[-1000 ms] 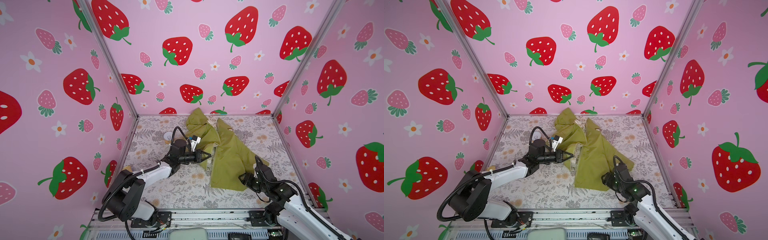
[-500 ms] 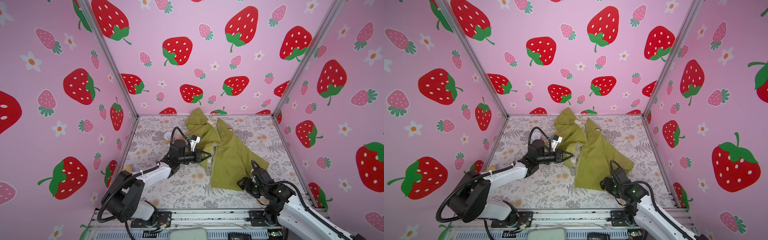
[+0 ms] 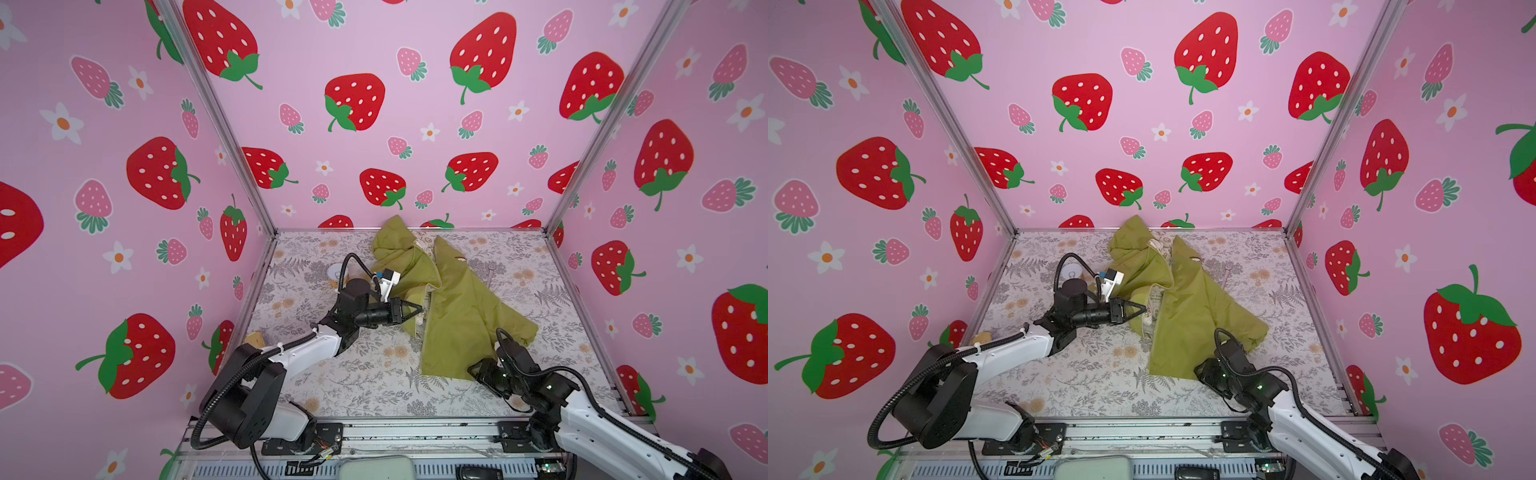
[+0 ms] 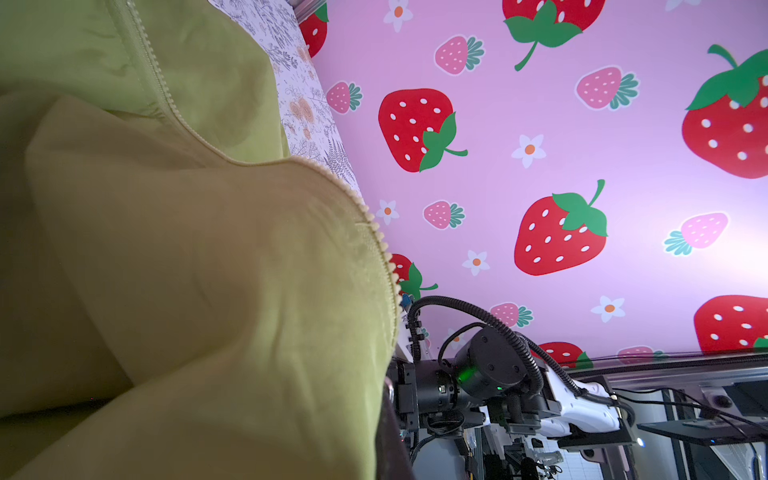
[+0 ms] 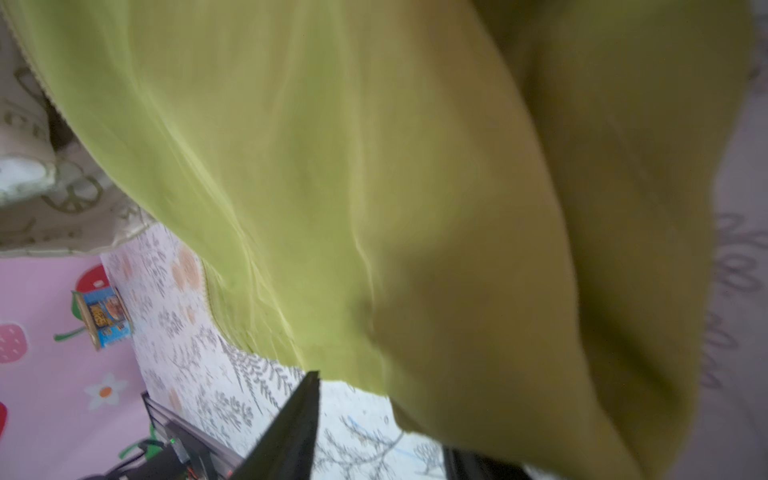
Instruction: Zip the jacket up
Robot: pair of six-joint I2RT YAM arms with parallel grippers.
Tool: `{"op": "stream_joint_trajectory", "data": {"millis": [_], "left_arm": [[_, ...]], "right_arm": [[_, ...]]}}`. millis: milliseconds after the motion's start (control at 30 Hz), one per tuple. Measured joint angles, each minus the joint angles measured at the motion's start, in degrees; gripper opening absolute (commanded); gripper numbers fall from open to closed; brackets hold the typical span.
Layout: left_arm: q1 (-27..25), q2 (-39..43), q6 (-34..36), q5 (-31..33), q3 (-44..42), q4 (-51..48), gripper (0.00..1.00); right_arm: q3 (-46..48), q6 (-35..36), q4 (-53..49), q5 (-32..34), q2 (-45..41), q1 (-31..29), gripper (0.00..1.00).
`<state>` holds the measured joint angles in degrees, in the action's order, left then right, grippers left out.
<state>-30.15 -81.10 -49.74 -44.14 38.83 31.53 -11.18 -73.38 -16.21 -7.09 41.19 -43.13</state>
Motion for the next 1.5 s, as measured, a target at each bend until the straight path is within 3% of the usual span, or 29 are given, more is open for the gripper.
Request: {"op": "stream_joint_trajectory", "data": {"millis": [100, 367, 700, 867, 1267, 1367, 1500], "left_arm": [[0.0, 0.1, 0.0, 0.0, -0.5, 0.0, 0.0], [0.0, 0.2, 0.7, 1.4, -4.7, -1.0, 0.0], [-0.3, 2.0, 0.4, 3.7, -10.3, -0.5, 0.0], [-1.1, 1.7, 0.2, 4.2, -10.3, 0.4, 0.0], [-2.4, -4.0, -1.0, 4.3, -9.3, 3.2, 0.0], [-2.4, -5.1, -1.1, 4.3, -8.6, 4.2, 0.0], [-2.4, -7.1, -1.3, 4.7, -7.7, 4.7, 0.0]], "right_arm": [[0.1, -0.4, 4.9, 1.3, 4.4, 0.0, 0.14], [-11.4, 3.8, 9.0, 3.2, 13.6, 1.6, 0.0], [-23.1, 12.6, 12.1, -2.9, 21.2, 16.4, 0.0], [-24.9, 13.2, 15.7, -9.1, 24.6, 22.6, 0.0], [-29.0, 7.1, 34.7, -23.0, 32.3, 24.2, 0.0], [-29.0, 7.0, 39.1, -23.5, 34.2, 24.8, 0.0], [-29.0, 10.0, 36.5, -21.1, 40.9, 26.4, 0.0]]}}
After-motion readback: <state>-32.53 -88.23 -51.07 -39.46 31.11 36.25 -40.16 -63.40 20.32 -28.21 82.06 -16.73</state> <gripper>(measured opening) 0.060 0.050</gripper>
